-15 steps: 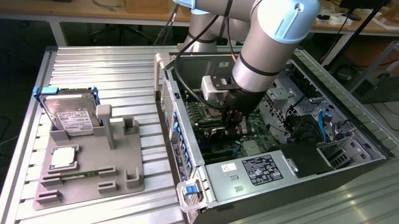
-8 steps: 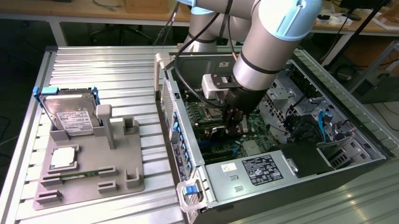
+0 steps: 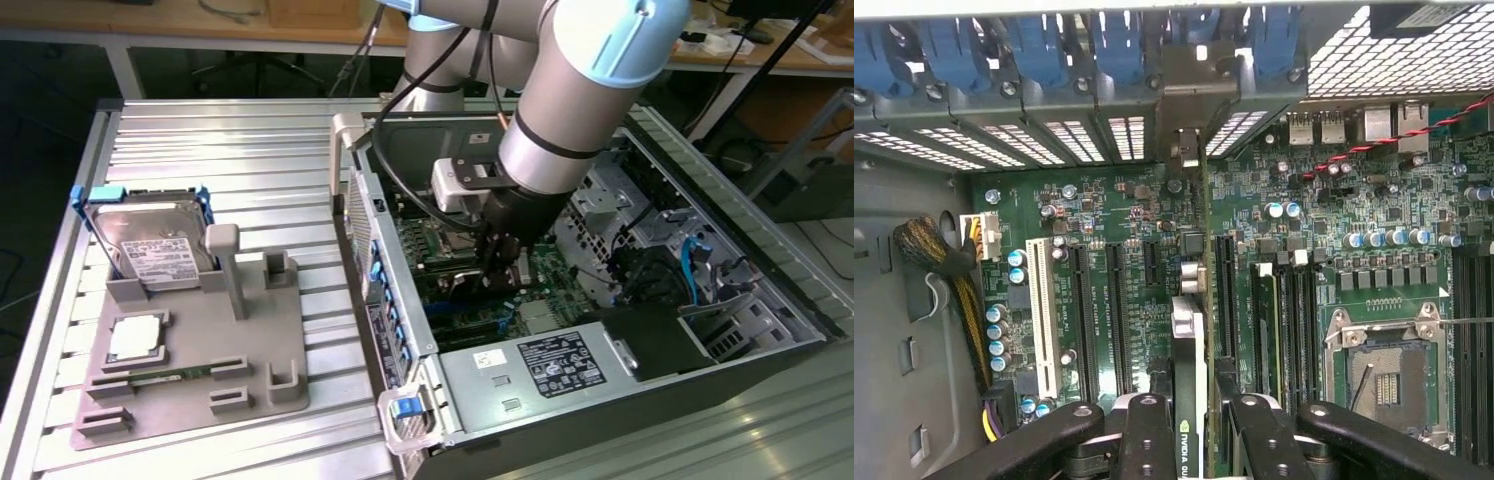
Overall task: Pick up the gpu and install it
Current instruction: 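Insert the gpu into the slot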
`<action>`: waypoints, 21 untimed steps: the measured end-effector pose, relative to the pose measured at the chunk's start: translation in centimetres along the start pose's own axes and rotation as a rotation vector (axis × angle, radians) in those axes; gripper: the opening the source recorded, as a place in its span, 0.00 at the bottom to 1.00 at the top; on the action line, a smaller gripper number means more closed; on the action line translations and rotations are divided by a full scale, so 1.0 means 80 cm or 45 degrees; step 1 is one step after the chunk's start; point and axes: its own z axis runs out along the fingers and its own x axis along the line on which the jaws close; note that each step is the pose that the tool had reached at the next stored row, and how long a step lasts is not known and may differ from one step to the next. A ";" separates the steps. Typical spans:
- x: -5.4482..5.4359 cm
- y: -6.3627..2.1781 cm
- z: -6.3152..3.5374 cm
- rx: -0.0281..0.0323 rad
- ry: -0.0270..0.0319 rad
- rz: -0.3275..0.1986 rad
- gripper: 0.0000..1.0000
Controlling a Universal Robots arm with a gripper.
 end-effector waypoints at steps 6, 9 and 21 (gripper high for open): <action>0.000 0.000 0.001 -0.0001 0.0003 0.000 0.27; 0.001 0.000 0.002 0.0000 -0.0001 0.000 0.27; 0.001 0.000 0.009 -0.0001 0.0004 0.000 0.27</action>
